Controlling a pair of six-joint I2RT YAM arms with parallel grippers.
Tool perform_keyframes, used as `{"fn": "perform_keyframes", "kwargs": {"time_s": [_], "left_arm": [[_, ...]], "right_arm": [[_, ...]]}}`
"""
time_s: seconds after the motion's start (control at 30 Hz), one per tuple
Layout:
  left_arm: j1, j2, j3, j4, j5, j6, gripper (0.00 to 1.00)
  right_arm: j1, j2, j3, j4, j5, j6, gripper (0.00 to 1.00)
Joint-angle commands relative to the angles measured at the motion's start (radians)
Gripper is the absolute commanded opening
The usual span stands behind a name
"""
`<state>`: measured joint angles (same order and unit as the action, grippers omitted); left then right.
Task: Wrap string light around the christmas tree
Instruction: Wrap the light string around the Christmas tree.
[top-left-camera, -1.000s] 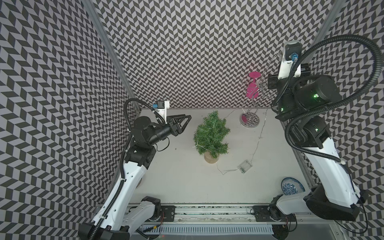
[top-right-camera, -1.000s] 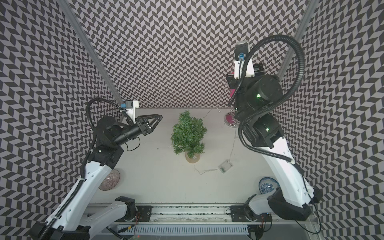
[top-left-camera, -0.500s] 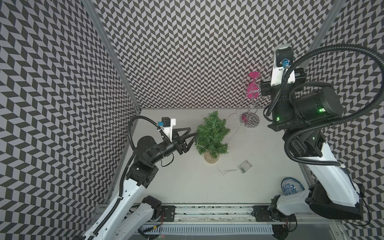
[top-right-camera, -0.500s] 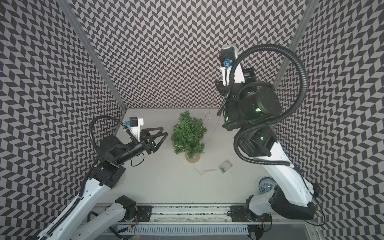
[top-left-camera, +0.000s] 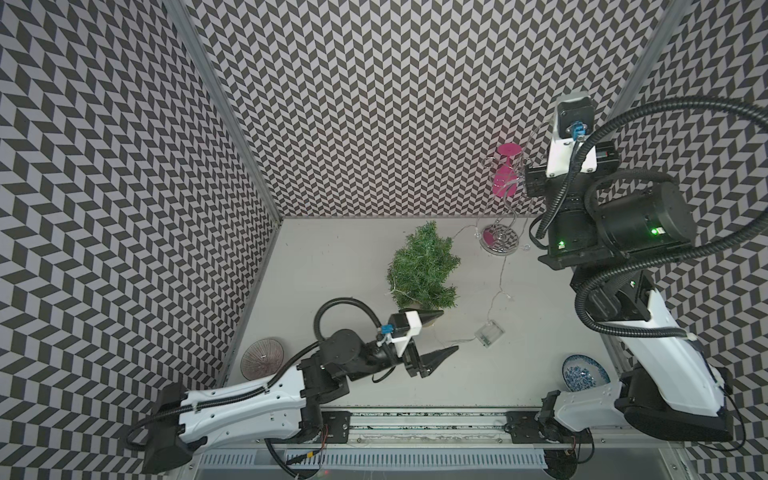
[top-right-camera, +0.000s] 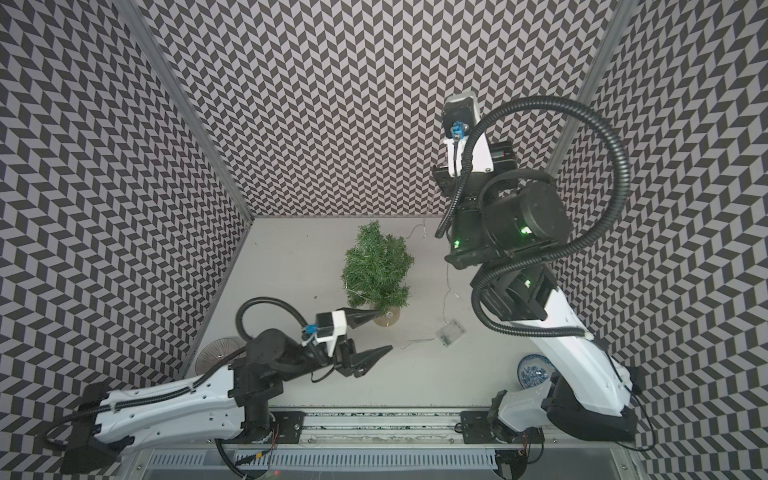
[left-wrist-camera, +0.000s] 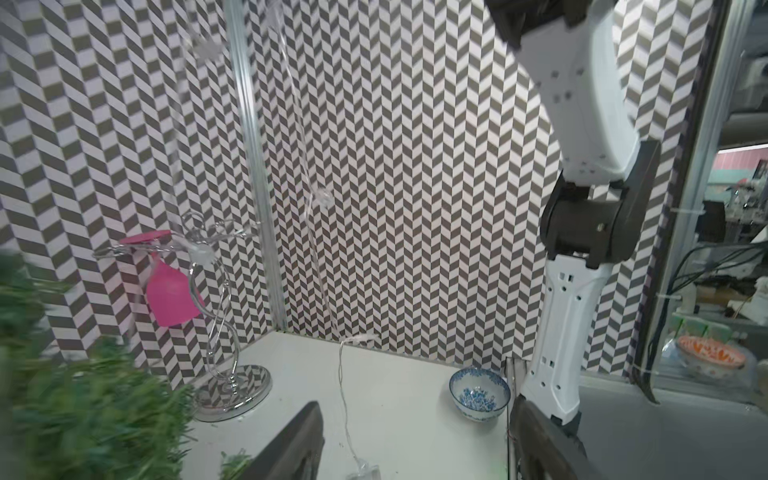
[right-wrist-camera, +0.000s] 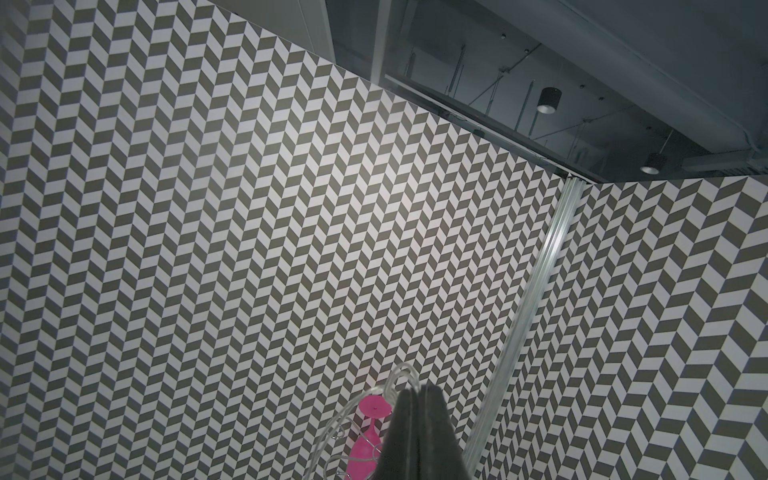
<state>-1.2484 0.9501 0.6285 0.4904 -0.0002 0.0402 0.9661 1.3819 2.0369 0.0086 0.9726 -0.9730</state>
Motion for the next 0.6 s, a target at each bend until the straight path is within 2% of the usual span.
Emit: {"fn": "perform_keyframes", "kwargs": {"time_s": [0.0,0.13,0.37,0.47,0.57], "left_arm": [[-0.015,0.142,0.105,0.149,-0.185,0.093,0.74],[-0.022,0.267,0.219,0.149,-0.261,0.049,0.73],[-0.047,0.412,0.327,0.186,-0.418,-0.024,0.72],[-0.05,0.481,0.359,0.249,-0.41,-0.015,0.73],[-0.046,0.539,0.414,0.225,-0.439,-0.025,0.74]], "right_arm": [[0.01,-0.039,-0.004,0.05,0.013,-0.007,0.0],[0.015,-0.049,0.0,0.05,0.015,-0.012,0.0],[0.026,-0.052,0.002,0.057,0.018,-0.013,0.0],[0.031,-0.053,0.001,0.057,0.016,-0.012,0.0],[0.035,-0.048,0.006,0.059,0.011,-0.019,0.0]]}}
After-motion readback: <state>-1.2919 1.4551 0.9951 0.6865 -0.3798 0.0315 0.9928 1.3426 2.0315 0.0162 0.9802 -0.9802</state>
